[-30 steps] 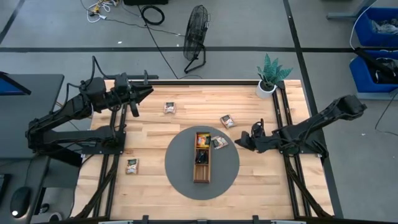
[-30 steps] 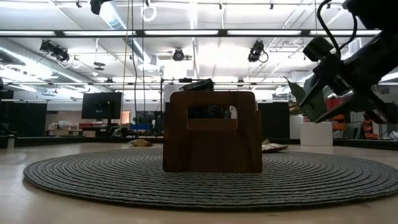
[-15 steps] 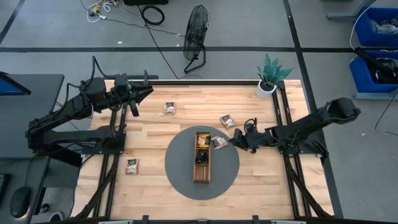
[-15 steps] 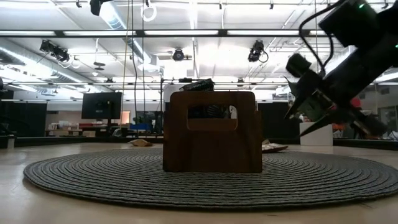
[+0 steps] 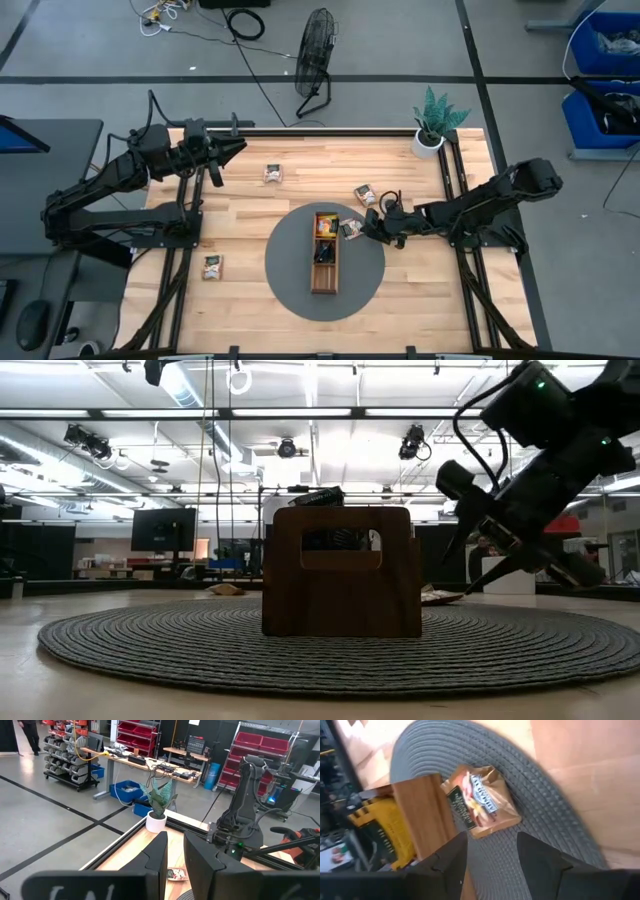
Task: Pick & Place Tea
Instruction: Put the brown tea bag into the bottom section of the wooden organizer
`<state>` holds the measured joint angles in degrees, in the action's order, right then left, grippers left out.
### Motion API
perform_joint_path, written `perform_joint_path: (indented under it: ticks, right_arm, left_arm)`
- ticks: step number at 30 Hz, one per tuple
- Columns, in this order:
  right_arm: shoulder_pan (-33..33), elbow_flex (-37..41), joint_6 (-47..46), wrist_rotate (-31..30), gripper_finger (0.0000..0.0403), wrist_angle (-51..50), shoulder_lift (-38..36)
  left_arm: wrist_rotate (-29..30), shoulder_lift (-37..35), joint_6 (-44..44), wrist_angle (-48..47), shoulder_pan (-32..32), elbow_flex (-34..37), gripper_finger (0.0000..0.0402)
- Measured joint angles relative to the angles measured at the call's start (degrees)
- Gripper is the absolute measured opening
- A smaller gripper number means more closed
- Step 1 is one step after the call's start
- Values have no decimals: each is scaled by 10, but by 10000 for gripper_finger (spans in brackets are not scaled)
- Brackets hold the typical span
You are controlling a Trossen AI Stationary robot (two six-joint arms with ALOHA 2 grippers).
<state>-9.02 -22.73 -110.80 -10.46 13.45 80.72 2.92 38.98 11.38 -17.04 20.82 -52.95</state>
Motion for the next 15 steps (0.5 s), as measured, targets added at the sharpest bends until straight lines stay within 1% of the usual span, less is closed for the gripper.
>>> perform_joint_path:
  ticks: [5, 9, 15]
  right_arm:
    - [7, -20, 0, 0, 178, -51, 15]
    - [20, -22, 2, 0, 178, -32, 20]
    - [37, -22, 8, 5, 178, -32, 21]
  left_arm:
    - [0, 0, 0, 0, 0, 0, 64]
    - [0, 0, 0, 0, 0, 0, 64]
    - [0, 0, 0, 0, 0, 0, 64]
